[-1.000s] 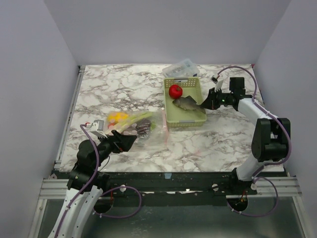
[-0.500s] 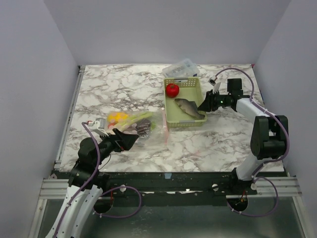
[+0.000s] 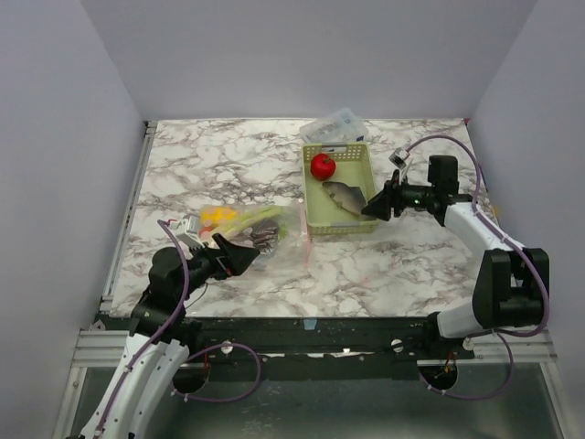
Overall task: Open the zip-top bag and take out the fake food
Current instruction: Place the fake fish in the bin.
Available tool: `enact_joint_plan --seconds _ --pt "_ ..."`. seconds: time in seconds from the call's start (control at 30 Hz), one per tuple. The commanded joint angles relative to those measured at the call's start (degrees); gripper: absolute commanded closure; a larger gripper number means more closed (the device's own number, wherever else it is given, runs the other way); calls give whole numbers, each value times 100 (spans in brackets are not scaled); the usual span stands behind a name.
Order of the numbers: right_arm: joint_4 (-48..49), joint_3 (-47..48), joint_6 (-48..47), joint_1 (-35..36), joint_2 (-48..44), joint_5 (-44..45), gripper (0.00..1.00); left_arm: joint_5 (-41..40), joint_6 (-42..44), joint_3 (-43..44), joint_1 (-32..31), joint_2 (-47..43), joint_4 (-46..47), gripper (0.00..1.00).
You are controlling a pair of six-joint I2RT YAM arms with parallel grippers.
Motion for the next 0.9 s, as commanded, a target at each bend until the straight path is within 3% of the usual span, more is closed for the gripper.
enact_joint_plan --seconds 0.0,0.3,0.47,0.63,0.87 --pt "641 -355 -3 36 -256 -870 43 147 -10 294 -103 184 -5 1" --pt "632 -495 -266 38 -404 -1262 40 -566 365 1151 -671 760 -671 1" --pt "524 -404 -317 37 -423 -1345 41 -2498 257 2016 -2175 1649 -1414 1" --pt "191 -282 -689 50 -423 -1339 41 -4271 102 3315 -3592 3177 -2275 1" --pt "-323 -80 -1145 137 -71 -1290 42 -5730 358 5423 -4211 5737 -3493 1"
